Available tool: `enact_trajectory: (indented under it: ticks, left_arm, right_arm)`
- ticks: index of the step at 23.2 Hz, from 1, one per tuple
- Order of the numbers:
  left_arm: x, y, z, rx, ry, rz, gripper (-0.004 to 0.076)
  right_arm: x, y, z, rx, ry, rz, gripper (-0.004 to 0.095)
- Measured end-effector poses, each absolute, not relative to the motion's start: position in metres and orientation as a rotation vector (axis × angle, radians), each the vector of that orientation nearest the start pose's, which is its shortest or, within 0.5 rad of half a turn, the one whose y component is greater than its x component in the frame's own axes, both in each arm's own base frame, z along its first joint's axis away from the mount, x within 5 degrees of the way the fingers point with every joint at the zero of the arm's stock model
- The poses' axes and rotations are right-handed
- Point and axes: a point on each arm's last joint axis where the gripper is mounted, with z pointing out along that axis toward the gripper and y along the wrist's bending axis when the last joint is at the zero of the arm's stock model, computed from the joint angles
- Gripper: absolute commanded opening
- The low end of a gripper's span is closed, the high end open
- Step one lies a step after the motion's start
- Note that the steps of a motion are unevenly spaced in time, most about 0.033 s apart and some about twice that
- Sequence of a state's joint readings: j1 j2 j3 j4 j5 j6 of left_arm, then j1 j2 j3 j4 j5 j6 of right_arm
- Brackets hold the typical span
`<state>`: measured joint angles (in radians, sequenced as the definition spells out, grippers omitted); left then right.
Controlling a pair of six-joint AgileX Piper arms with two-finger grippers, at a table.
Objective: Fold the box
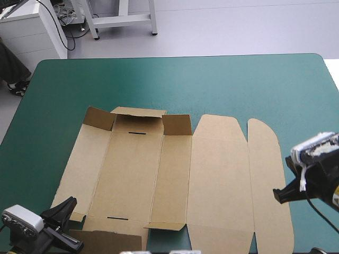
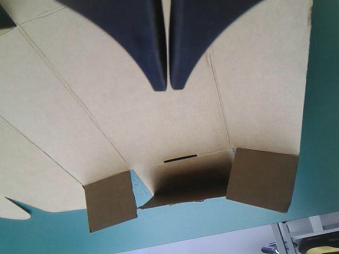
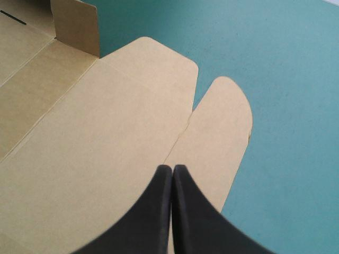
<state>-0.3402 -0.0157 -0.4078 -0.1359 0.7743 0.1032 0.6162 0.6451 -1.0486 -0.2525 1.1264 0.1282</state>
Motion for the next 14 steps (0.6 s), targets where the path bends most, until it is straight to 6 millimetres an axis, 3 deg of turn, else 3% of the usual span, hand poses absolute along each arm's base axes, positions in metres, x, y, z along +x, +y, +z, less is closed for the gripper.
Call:
enact_trajectory:
  ticks: [5,6,12,14]
  left_arm:
    - [0.009,-0.012,0.276,0.383,1.8,-0.322,-0.0008]
    - [0.009,-0.012,0.276,0.383,1.8,-0.322,-0.0008]
    - [0.009,-0.012,0.276,0.383,1.8,-0.322,0.0006]
    - [0.009,-0.012,0.276,0.383,1.8,-0.322,0.009]
  right_arm:
    - [0.057,0.016,0.358,-0.458,2.112,0.162,-0.0016]
    - [0.05,0.012,0.34,-0.449,2.111,0.186,-0.0016]
    - [0.031,0.007,0.297,-0.431,2.08,0.307,-0.0016]
    - [0.029,0.006,0.29,-0.428,2.059,0.321,-0.0016]
